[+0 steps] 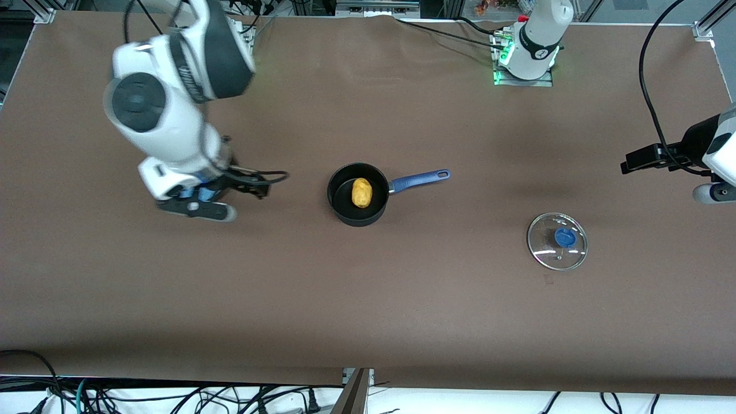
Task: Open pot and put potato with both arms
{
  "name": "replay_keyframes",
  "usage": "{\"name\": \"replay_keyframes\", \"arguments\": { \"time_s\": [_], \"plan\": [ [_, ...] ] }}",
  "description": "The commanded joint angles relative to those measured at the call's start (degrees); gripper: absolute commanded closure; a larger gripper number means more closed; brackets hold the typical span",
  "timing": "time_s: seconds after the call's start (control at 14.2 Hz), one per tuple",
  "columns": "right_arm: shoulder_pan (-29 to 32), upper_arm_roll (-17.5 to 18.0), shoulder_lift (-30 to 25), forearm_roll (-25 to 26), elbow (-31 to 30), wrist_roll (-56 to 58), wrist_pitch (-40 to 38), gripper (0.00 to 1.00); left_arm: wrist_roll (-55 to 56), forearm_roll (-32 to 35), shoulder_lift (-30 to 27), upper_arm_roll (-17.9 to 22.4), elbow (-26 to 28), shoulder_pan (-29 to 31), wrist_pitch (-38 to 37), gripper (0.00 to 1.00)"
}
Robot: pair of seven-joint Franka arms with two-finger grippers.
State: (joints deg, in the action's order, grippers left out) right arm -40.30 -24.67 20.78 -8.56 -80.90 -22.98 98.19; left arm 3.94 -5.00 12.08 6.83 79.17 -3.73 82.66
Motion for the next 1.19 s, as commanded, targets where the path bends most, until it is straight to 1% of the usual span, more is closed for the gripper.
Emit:
{"name": "replay_keyframes", "arguments": {
  "time_s": [0.0, 0.07, 0.21, 0.28, 0.35, 0.42, 0.49, 0.56, 0.63, 0.7, 0.77, 0.84, 1.12],
  "plan": [
    [6.1, 1.1, -5.1, 0.1, -3.7, 10.8, -2.4, 0.0, 0.5, 0.8, -0.1, -0.5, -1.5, 0.5, -1.1, 0.0],
    [8.8, 1.7, -6.0, 0.1, -4.0, 14.5, -2.9, 0.0, 0.5, 0.8, -0.1, -0.5, -1.5, 0.5, -1.1, 0.0],
    [13.6, 3.9, -8.2, 1.3, -4.3, 16.1, -5.5, 0.0, 0.5, 0.8, -0.1, -0.6, -1.5, 0.4, -1.1, 0.0],
    [17.4, 7.3, -9.7, 3.5, -4.3, 16.2, -7.4, 0.0, 0.5, 0.7, -0.1, -0.6, -1.5, 0.4, -1.1, 0.0],
    [21.6, 12.1, -11.4, 5.8, -4.6, 16.2, -8.3, 0.0, 0.5, 0.7, 0.0, -0.6, -1.5, 0.4, -1.1, 0.0],
    [25.5, 15.2, -13.0, 6.7, -6.4, 16.2, -8.7, 0.0, 0.5, 0.7, 0.0, -0.6, -1.5, 0.4, -1.1, 0.0],
    [29.1, 17.2, -15.7, 6.8, -10.1, 17.1, -8.1, 0.0, 0.5, 0.7, 0.0, -0.6, -1.5, 0.4, -1.1, 0.0],
    [33.7, 21.4, -18.5, 7.6, -13.4, 19.0, -6.8, 0.0, 0.5, 0.6, 0.0, -0.6, -1.5, 0.4, -1.1, 0.0],
    [39.6, 25.6, -20.6, 7.7, -16.9, 20.7, -3.9, 0.0, 0.5, 0.6, 0.0, -0.6, -1.5, 0.4, -1.0, 0.0],
    [42.6, 29.0, -22.1, 7.7, -18.8, 20.9, -1.9, 0.0, 0.5, 0.7, 0.0, -0.6, -1.5, 0.4, -1.0, 0.0],
    [44.2, 30.7, -22.7, 7.8, -19.3, 20.5, -2.1, 0.0, 0.5, 0.7, 0.0, -0.6, -1.5, 0.4, -1.0, 0.0],
    [45.0, 31.3, -23.2, 7.8, -19.5, 20.8, -2.3, 0.0, 0.5, 0.7, 0.0, -0.6, -1.5, 0.4, -1.0, 0.0],
    [45.2, 31.3, -23.3, 7.9, -19.5, 20.7, -3.2, 0.0, 0.5, 0.8, 0.1, -0.5, -1.5, 0.2, -1.0, 0.0]
  ]
}}
